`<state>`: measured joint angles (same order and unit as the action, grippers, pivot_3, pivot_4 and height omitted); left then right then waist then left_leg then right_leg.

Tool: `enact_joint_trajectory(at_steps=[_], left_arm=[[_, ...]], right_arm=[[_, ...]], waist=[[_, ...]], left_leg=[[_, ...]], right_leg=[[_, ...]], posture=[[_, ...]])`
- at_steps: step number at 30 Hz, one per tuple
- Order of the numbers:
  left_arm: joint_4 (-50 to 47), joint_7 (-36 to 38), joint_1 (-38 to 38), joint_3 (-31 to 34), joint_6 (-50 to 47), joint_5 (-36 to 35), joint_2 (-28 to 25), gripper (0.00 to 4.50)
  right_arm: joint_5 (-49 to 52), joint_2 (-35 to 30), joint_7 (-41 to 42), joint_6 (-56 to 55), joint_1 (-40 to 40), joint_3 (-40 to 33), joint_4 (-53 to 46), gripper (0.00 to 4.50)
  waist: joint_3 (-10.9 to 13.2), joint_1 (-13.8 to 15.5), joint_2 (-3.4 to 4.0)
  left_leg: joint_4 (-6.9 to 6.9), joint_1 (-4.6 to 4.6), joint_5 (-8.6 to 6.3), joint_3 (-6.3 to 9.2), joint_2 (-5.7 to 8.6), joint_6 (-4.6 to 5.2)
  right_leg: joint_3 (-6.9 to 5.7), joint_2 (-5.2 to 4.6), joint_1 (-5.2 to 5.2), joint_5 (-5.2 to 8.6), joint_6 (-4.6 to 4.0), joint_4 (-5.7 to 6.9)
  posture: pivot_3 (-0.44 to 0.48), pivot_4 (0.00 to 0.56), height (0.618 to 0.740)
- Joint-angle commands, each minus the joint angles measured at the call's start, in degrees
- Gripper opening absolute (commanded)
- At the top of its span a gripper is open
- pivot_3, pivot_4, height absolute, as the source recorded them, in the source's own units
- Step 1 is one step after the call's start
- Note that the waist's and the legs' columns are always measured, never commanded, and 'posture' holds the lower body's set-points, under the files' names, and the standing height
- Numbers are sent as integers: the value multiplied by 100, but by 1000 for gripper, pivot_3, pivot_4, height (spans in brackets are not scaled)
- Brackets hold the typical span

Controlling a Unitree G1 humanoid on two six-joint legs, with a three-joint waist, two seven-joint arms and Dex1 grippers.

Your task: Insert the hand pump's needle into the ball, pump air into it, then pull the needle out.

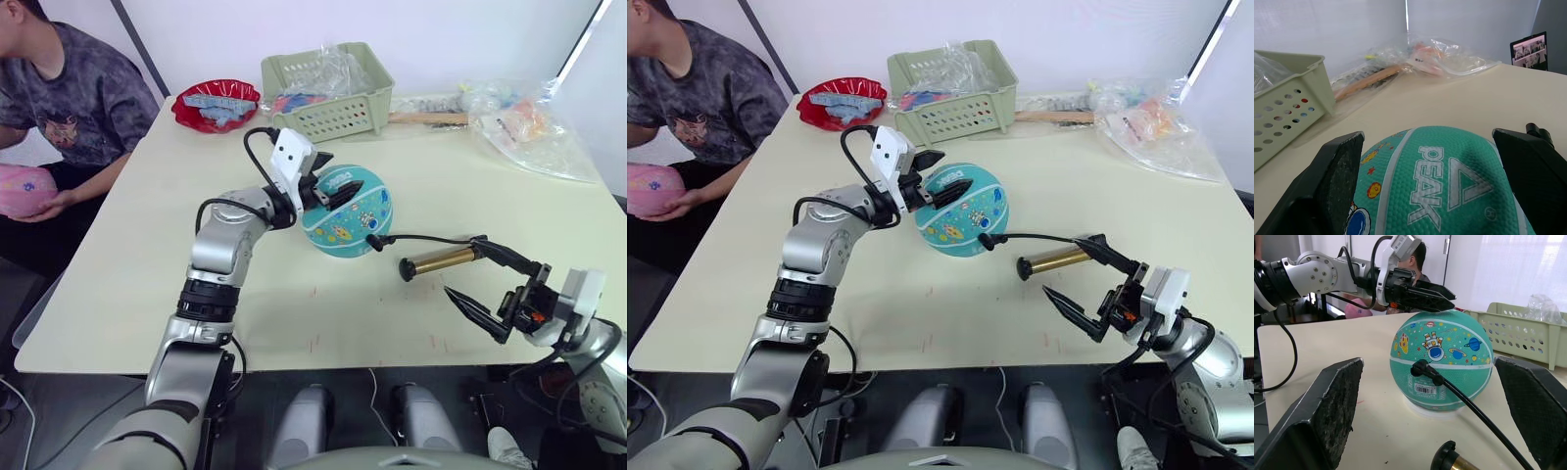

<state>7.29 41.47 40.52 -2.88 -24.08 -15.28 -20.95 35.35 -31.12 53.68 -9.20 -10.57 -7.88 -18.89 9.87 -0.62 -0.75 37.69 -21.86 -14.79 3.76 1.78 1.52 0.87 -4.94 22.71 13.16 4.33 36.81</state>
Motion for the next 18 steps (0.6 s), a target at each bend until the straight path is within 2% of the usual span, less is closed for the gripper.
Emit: enact_joint_trajectory(at_steps=[1,3,7,18], left_arm=[[-144,5,11,-30,-1,17,-7,4500],[-90,-16,-15,-34,-30,25,21,4500],[319,-69,-154,-150,183,206,150,4500],[1190,-164,-342,-204,770,440,433,4500]], right_arm=[[-82,54,15,-156,95,-168,-10,4486],[-142,80,-21,-160,141,-169,10,4486],[-322,220,-633,314,447,-51,-57,4486],[-1980,165,-1258,1027,1590,1138,-153,4486]], waist=[[0,-2,0],[0,-5,0],[0,-3,0],[-7,32,2]], left_leg=[[0,0,0,0,0,0],[0,0,0,0,0,0],[0,2,0,-3,1,0],[8,10,3,0,3,-5]], right_leg=[[0,0,0,0,0,0],[0,0,0,0,0,0],[3,0,0,0,0,1],[-1,0,-8,-5,5,3]], posture=[[0,150,740],[0,150,740],[0,150,740],[0,150,740]])
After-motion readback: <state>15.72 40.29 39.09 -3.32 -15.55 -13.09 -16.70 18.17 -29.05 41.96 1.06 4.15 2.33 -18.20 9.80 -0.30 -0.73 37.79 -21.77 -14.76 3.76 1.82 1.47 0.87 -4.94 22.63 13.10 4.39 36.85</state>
